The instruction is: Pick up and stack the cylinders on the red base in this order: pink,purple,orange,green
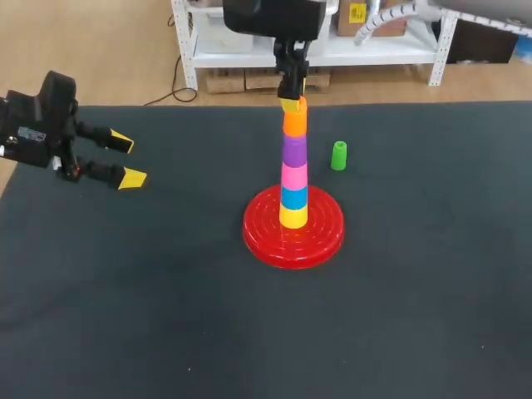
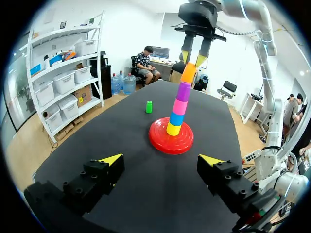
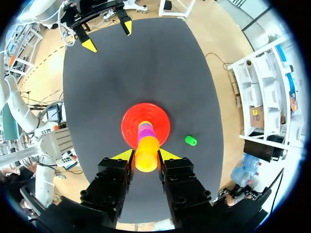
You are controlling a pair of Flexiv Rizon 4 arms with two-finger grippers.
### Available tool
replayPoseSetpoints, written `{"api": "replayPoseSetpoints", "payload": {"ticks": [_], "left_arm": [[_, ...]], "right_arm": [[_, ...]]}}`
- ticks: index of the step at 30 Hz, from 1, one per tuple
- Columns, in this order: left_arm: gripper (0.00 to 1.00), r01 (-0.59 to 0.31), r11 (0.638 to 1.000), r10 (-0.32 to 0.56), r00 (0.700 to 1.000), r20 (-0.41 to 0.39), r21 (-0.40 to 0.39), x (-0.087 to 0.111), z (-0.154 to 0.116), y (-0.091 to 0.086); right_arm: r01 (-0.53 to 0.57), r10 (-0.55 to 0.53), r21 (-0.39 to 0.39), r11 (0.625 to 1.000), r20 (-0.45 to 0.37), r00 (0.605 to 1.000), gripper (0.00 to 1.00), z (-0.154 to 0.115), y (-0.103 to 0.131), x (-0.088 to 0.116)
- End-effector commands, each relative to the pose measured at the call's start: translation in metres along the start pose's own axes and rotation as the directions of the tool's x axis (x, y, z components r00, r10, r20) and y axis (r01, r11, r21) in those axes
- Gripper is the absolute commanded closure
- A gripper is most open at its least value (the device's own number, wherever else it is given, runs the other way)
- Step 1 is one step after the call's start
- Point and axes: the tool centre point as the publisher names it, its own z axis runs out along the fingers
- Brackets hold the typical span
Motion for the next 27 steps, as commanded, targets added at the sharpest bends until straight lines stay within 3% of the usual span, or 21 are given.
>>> {"api": "replayPoseSetpoints", "payload": {"ticks": [1, 27], "left_arm": [[0.0, -0.003, 1.0, 0.003, 1.0, 0.006, -0.001, 0.002, 0.0, 0.0], [0.0, -0.003, 1.0, 0.003, 1.0, 0.006, -0.001, 0.002, 0.0, 0.0]], "right_arm": [[-0.003, 0.003, -0.019, 1.0, -0.01, 1.0, 1.0, 0.003, -0.006, -0.004], [-0.042, 0.041, -0.084, 0.996, -0.02, 0.999, 1.0, 0.024, 0.002, 0.006]]}}
